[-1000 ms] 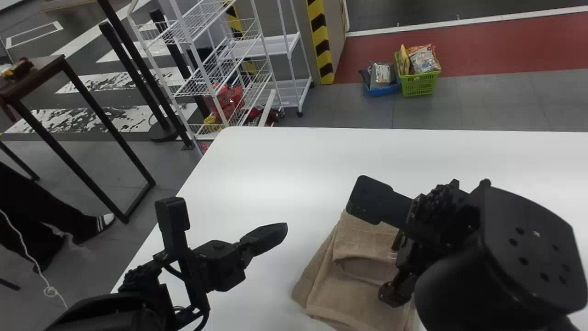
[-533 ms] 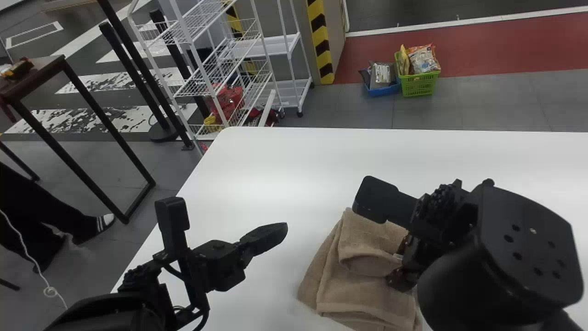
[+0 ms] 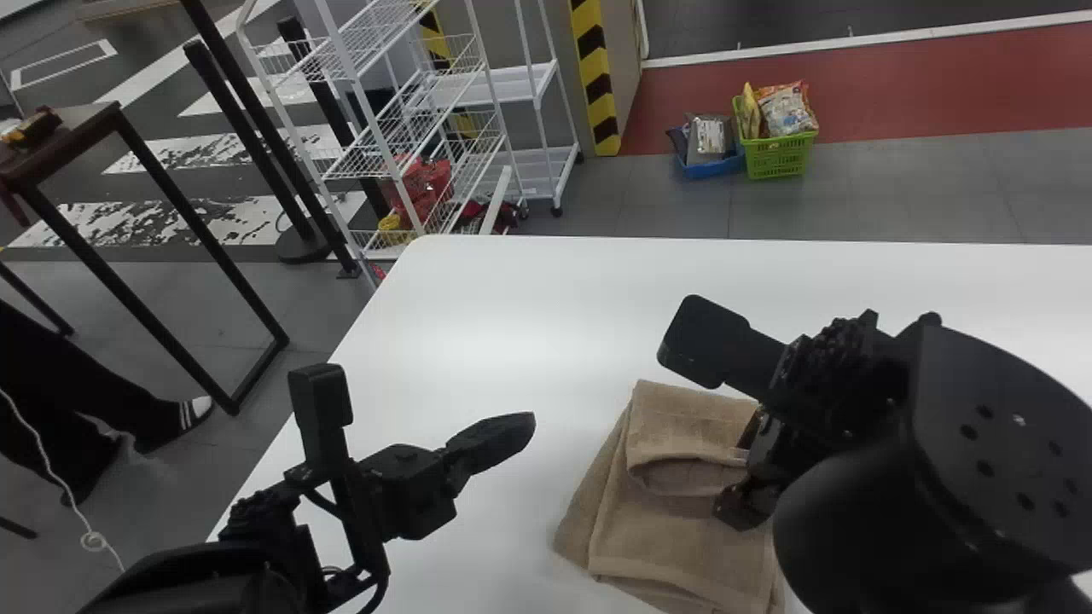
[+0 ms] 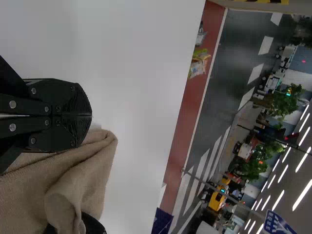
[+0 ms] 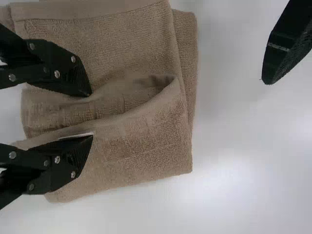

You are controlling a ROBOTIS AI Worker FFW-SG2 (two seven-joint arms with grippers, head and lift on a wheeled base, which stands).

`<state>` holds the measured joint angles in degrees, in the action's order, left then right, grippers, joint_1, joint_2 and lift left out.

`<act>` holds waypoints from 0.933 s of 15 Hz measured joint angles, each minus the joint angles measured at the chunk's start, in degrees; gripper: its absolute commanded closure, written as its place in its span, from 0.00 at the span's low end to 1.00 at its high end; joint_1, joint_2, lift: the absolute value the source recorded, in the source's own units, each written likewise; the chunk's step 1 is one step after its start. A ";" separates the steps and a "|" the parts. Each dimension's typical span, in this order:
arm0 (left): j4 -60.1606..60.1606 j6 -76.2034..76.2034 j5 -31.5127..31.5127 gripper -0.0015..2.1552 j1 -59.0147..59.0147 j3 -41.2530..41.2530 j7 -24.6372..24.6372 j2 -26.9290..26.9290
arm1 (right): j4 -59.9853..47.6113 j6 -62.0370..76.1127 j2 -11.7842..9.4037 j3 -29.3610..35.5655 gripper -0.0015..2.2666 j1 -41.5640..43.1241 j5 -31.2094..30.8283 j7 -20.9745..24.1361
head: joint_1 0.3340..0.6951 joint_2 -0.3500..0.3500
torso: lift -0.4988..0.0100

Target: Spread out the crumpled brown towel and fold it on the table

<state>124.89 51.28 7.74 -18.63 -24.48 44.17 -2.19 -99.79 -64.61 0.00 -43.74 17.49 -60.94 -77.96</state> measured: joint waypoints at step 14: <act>-0.44 0.01 -0.09 0.90 0.70 -0.02 0.12 -0.16 | 2.78 3.11 0.00 -2.44 0.18 0.62 0.15 0.00 | 1.00 1.00 | 0.73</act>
<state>124.45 51.29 7.64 -17.93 -24.50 44.29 -2.36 -97.01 -61.50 0.00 -46.17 18.10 -60.79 -77.96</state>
